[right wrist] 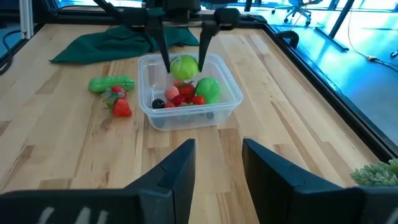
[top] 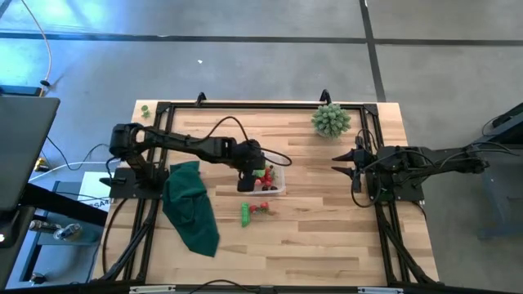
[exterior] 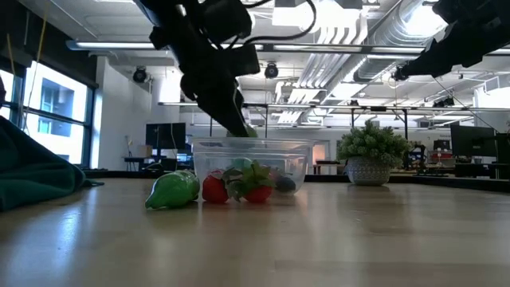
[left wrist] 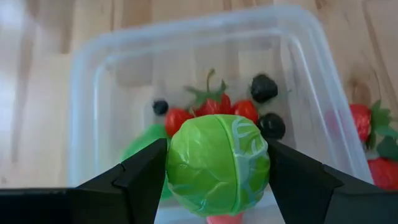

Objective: Pick and placing Produce into tupperware
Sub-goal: Put the cabbage into the transparent bin, then put the green peas into the transparent bin

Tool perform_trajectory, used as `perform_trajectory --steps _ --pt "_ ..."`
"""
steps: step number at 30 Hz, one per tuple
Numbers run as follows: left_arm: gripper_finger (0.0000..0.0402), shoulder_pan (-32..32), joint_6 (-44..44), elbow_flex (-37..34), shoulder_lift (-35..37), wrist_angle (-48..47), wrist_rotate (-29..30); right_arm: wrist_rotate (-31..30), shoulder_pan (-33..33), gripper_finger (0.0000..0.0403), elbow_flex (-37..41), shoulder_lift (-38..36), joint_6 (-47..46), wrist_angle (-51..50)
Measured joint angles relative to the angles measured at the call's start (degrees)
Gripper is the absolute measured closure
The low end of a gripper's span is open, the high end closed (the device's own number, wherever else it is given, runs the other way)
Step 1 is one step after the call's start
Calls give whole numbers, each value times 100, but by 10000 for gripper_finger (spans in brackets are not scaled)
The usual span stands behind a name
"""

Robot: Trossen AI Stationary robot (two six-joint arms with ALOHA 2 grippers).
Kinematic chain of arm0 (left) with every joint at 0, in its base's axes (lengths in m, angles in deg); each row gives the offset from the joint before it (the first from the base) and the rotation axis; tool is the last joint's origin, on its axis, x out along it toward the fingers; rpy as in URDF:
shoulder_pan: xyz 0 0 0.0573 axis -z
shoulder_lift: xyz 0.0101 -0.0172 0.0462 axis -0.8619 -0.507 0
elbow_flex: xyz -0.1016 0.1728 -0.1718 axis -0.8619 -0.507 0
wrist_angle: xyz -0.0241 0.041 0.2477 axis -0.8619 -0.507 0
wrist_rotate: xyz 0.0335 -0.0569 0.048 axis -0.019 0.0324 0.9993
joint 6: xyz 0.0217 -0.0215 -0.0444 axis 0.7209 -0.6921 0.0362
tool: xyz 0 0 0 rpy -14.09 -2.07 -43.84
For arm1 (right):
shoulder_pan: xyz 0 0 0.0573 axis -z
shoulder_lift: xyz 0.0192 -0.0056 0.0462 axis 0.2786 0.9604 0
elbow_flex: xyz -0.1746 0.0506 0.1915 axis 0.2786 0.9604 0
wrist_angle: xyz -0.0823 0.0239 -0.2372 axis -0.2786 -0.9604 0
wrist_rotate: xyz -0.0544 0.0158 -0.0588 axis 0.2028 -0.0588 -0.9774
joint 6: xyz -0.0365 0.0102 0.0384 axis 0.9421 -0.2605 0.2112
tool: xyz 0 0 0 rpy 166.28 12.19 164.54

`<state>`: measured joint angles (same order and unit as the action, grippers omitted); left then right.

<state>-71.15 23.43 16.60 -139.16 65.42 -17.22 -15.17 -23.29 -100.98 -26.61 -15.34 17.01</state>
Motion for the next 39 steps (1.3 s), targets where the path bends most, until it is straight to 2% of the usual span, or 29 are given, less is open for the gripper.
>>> perform_trajectory --steps 25,39 --pt "157 0 -90 -4 -282 39 -116 -3 0 279 0 0 0 -2" --pt "89 -4 19 -4 -283 35 -40 -3 0 279 0 0 0 -2"
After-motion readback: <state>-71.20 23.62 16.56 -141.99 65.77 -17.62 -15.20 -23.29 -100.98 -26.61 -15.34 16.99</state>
